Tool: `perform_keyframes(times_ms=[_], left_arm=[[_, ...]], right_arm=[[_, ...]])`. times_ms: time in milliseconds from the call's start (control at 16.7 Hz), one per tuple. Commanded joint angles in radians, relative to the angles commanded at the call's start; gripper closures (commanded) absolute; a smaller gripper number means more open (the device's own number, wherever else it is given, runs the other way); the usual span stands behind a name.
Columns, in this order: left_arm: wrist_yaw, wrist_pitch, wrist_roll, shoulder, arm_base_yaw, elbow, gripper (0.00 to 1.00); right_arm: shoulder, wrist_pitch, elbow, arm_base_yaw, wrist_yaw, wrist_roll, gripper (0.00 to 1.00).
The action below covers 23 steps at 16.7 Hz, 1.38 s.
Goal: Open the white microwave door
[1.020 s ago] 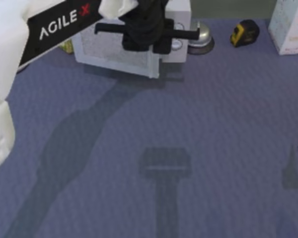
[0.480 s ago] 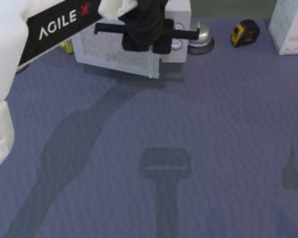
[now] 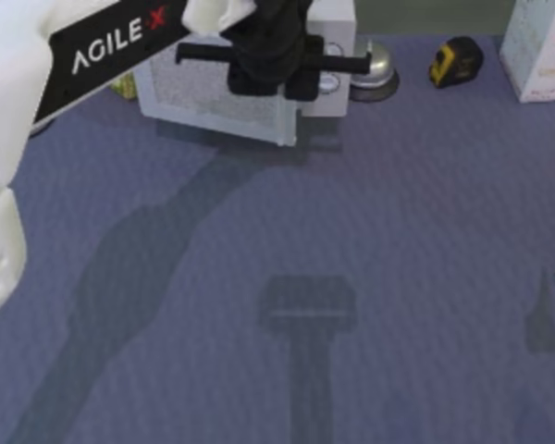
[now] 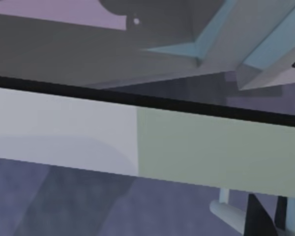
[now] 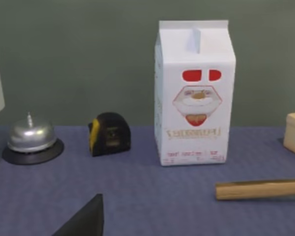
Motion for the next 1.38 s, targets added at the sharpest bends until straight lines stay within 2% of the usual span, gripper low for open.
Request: perform_keyframes(times_ms=[360,780,1380], left_arm=[[0.007,0.003,-0.002,-0.002,-0.006,-0.003,1.0],[0.051,0.073,0.097,-0.093,0.015,-0.148,1.0],[0.052,0.074,0.099,-0.095,0.015,-0.15,1.0]], right_arm=[[0.0,0.0,0.0,0.0,0.0,0.0,0.0],[0.0,0.0,0.0,0.0,0.0,0.0,0.0],[0.0,0.0,0.0,0.0,0.0,0.0,0.0]])
